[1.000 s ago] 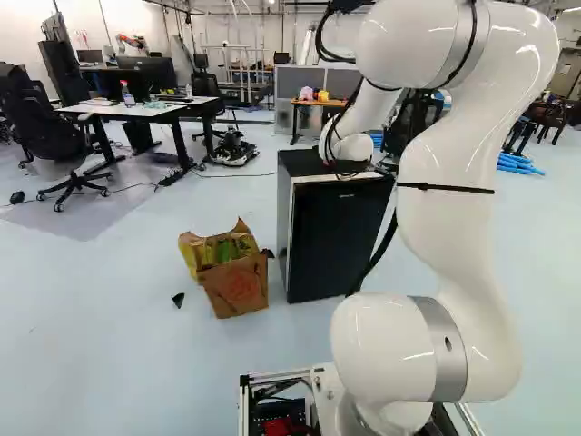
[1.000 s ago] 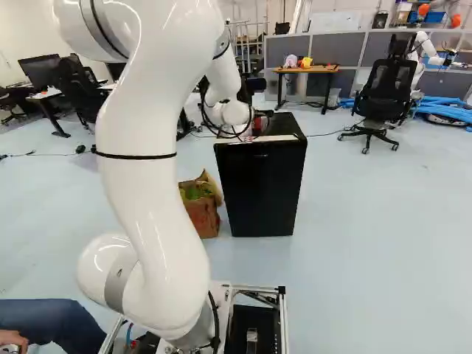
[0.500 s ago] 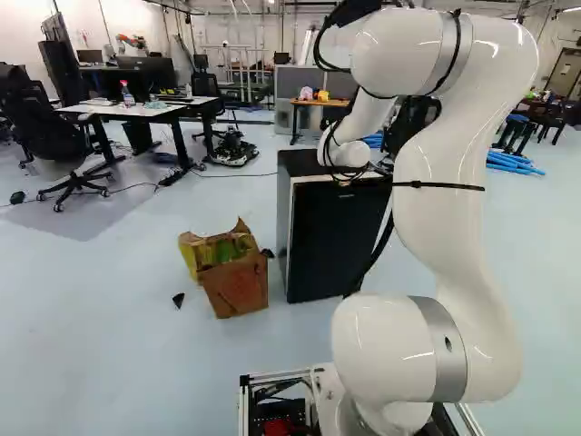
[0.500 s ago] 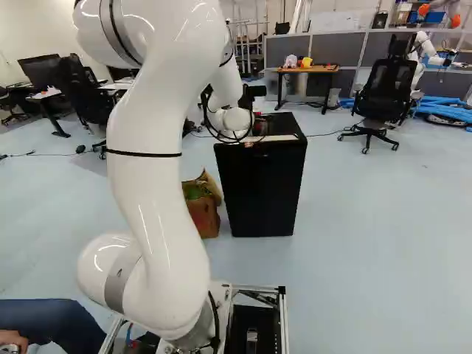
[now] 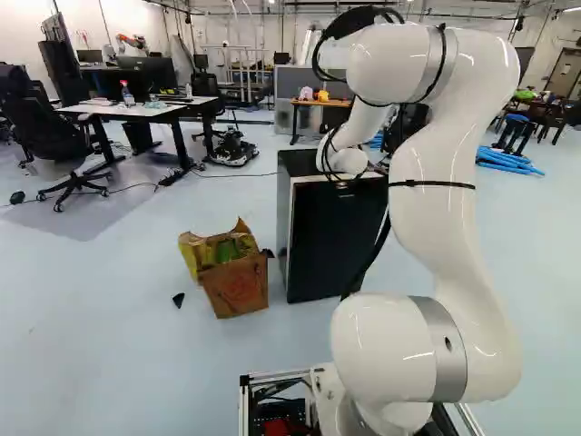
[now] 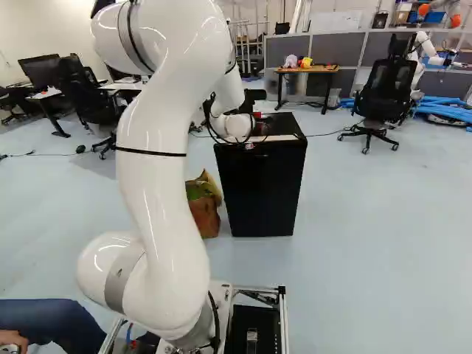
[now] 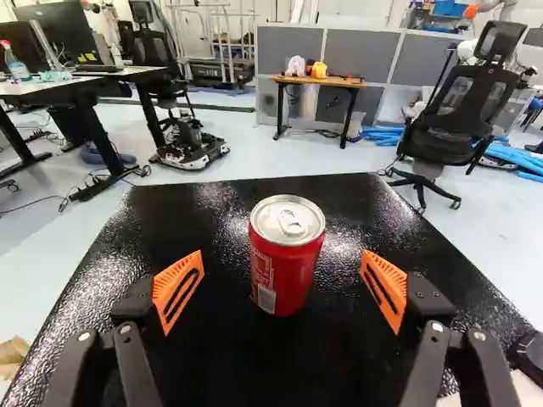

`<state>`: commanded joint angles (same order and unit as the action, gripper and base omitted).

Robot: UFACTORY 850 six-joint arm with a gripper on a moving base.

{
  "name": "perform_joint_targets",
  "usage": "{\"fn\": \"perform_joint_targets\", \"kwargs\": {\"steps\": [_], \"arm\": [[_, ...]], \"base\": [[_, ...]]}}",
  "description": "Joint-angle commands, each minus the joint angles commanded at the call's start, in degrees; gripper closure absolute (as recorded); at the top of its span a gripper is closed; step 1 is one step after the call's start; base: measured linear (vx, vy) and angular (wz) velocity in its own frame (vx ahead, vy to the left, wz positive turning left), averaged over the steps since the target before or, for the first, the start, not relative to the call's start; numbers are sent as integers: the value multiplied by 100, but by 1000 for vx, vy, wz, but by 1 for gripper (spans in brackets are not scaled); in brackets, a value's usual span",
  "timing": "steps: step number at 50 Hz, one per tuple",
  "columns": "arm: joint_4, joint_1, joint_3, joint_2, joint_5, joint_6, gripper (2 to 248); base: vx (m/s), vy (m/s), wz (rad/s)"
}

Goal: Grab a drink from the fridge

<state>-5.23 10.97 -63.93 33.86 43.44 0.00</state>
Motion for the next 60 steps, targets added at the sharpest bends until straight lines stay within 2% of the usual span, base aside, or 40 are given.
{"fn": "perform_joint_targets", "kwargs": {"steps": [16, 41, 42, 46, 47, 51, 52, 57, 58, 60], "arm": [[0, -2, -29, 74, 344, 0, 3], [0, -2, -29, 74, 349, 0, 9], [0, -2, -29, 74, 349, 0, 46], [0, -2, -29, 74, 349, 0, 46], [0, -2, -29, 74, 349, 0, 84], [0, -2, -29, 74, 349, 0, 84], [0, -2, -29, 74, 349, 0, 122], [0, -2, -29, 74, 349, 0, 122], [0, -2, -29, 74, 349, 0, 151], [0, -2, -28, 67, 349, 0, 151]], "base": [[0, 0, 0], [0, 0, 0], [0, 0, 0], [0, 0, 0], [0, 0, 0], [0, 0, 0], [0, 0, 0], [0, 0, 0], [0, 0, 0], [0, 0, 0]]}}
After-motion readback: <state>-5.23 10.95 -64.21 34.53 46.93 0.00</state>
